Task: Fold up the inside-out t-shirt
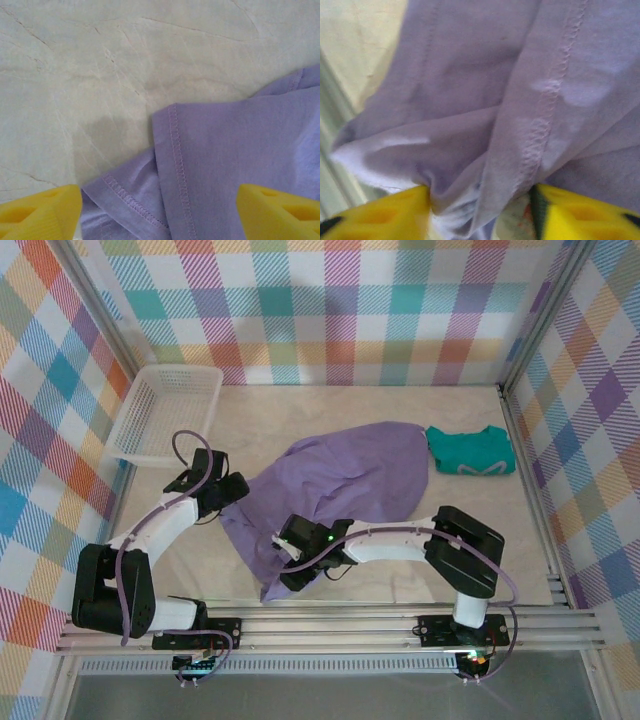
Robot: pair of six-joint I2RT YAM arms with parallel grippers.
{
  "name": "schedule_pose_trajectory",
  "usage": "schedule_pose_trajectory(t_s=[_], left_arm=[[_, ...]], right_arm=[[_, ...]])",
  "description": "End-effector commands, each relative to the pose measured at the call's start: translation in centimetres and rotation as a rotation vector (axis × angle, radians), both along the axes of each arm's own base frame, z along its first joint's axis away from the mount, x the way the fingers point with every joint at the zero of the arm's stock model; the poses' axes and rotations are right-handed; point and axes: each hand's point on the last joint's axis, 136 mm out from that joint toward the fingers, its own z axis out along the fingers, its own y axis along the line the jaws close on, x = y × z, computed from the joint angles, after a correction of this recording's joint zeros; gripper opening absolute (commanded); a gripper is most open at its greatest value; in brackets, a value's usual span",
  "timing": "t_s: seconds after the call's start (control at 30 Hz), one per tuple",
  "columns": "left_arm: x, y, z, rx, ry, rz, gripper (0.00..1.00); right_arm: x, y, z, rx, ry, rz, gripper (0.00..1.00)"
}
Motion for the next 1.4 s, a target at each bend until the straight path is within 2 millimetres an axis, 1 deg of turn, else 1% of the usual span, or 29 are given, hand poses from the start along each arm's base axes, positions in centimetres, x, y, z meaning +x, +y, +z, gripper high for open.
schedule_pose_trajectory(t_s=[0.0, 0.07, 0.1, 0.13, 0.17, 0.23, 0.33, 0.43, 0.57, 0.67, 0.77, 0.87, 0.93, 1.0, 1.07, 1.13, 1.2, 1.3, 1.37], left_arm=[[-0.3, 0.3, 0.6, -0.001, -0.022, 0.002, 0.81], [-0.6, 0.5, 0.5, 0.010, -0.014, -0.001, 0.81], [-0.8, 0.5, 0.6, 0.014, -0.011, -0.006, 0.81], [-0.9, 0.4, 0.6, 0.013, -0.010, -0.012, 0.81], [-1.1, 0.3, 0.7, 0.007, -0.012, -0.017, 0.81], [-1.2, -0.2, 1.2, -0.020, -0.027, -0.035, 0.81], [-1.5, -1.5, 1.7, -0.071, -0.048, -0.088, 0.80], [-1.9, -3.2, 1.8, -0.112, -0.058, -0.147, 0.81], [-2.8, -5.4, 0.9, -0.120, -0.030, -0.225, 0.81], [-3.8, -6.2, -0.6, -0.080, 0.028, -0.264, 0.81], [-4.4, -7.2, -1.8, -0.069, 0.067, -0.310, 0.79], [-4.9, -8.6, -2.6, -0.056, 0.106, -0.383, 0.78], [-5.2, -9.7, -3.2, -0.070, 0.126, -0.434, 0.76], [-5.4, -11.0, -3.6, -0.105, 0.138, -0.485, 0.74], [-5.3, -12.3, -4.0, -0.128, 0.146, -0.528, 0.69], [-5.2, -13.1, -4.5, -0.135, 0.160, -0.554, 0.63], [-5.0, -13.5, -5.2, -0.133, 0.173, -0.559, 0.56], [-4.3, -12.9, -6.4, -0.091, 0.188, -0.534, 0.47], [-3.4, -13.3, -6.3, -0.095, 0.152, -0.533, 0.40]], right_arm=[[1.3, 0.0, -0.7, -0.027, -0.021, -0.033, 0.35], [1.8, -0.6, -0.2, -0.035, -0.031, -0.036, 0.14], [2.3, -1.1, 0.6, -0.032, -0.045, -0.045, 0.04], [2.9, -1.8, 1.6, -0.022, -0.056, -0.056, 0.00], [3.4, -2.3, 2.7, -0.005, -0.062, -0.065, 0.00], [4.5, -3.8, 5.8, 0.046, -0.063, -0.072, 0.00], [5.5, -6.3, 9.5, 0.117, -0.034, -0.074, 0.00], [6.8, -9.7, 11.4, 0.157, 0.011, -0.126, 0.00], [9.8, -14.6, 11.8, 0.142, 0.041, -0.324, 0.02], [12.2, -18.0, 11.9, 0.106, 0.031, -0.483, 0.01], [14.0, -20.1, 12.2, 0.113, 0.013, -0.593, 0.01], [14.8, -21.6, 11.6, 0.087, 0.009, -0.657, 0.00], [15.0, -21.8, 11.4, 0.086, 0.011, -0.670, 0.00], [15.2, -21.6, 11.2, 0.097, 0.015, -0.667, 0.00], [15.4, -21.3, 11.1, 0.105, 0.022, -0.666, 0.01], [15.5, -21.2, 11.0, 0.105, 0.023, -0.662, 0.01], [15.6, -21.2, 11.1, 0.106, 0.016, -0.663, 0.00], [15.7, -21.0, 11.1, 0.115, 0.018, -0.660, 0.00], [15.8, -20.9, 11.0, 0.117, 0.021, -0.657, 0.00]])
